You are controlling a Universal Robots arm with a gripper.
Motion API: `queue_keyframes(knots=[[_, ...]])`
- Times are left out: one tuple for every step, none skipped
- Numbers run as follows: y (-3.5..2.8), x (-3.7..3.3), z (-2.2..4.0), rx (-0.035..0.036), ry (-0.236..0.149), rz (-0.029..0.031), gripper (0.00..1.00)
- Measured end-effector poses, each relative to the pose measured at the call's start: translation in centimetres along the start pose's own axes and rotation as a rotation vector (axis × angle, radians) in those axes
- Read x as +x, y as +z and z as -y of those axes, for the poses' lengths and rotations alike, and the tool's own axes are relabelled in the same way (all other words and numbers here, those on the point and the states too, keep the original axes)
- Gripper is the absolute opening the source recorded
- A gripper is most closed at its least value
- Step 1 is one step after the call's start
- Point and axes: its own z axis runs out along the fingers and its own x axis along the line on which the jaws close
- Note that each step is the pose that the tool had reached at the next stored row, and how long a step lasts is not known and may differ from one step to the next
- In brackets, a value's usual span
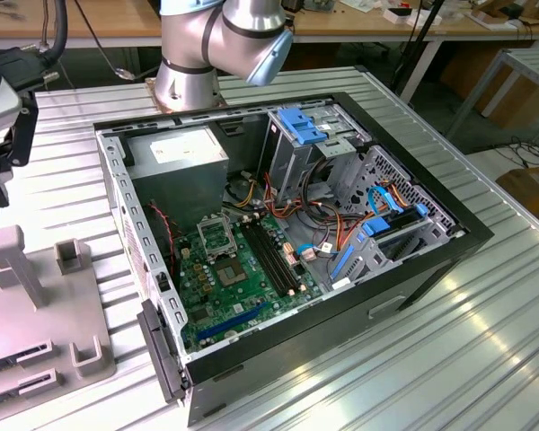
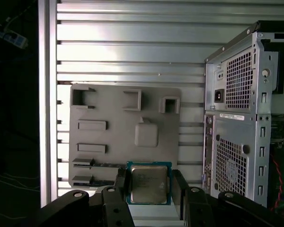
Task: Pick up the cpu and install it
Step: 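Pick up the cpu and move it towards the insertion slot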
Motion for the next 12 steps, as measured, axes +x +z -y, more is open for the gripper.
queue_keyframes(knots=[[0.0, -0.11, 0.0, 0.0, 0.0, 0.0, 0.47], [-0.01, -0.23, 0.0, 0.0, 0.0, 0.0, 0.47], [0.0, -0.33, 0.01, 0.0, 0.0, 0.0001, 0.47], [0.0, -0.43, 0.01, -0.0001, 0.0, 0.0001, 0.47], [-0.01, -0.54, 0.01, 0.0, 0.0, 0.0, 0.47], [-0.01, -0.66, 0.01, 0.0001, 0.0, 0.0, 0.47], [-0.02, -0.75, 0.02, 0.0, 0.0, 0.0, 0.47], [-0.02, -0.9, 0.02, 0.0, 0.0, 0.0001, 0.47], [-0.02, -0.97, 0.02, 0.0, 0.0, 0.0001, 0.47], [-0.02, -1.08, 0.02, 0.0, 0.0, 0.0, 0.47], [-0.02, -1.17, 0.02, 0.0, 0.0, 0.0, 0.47], [-0.02, -1.31, 0.02, -0.0001, 0.0, 0.0, 0.47]])
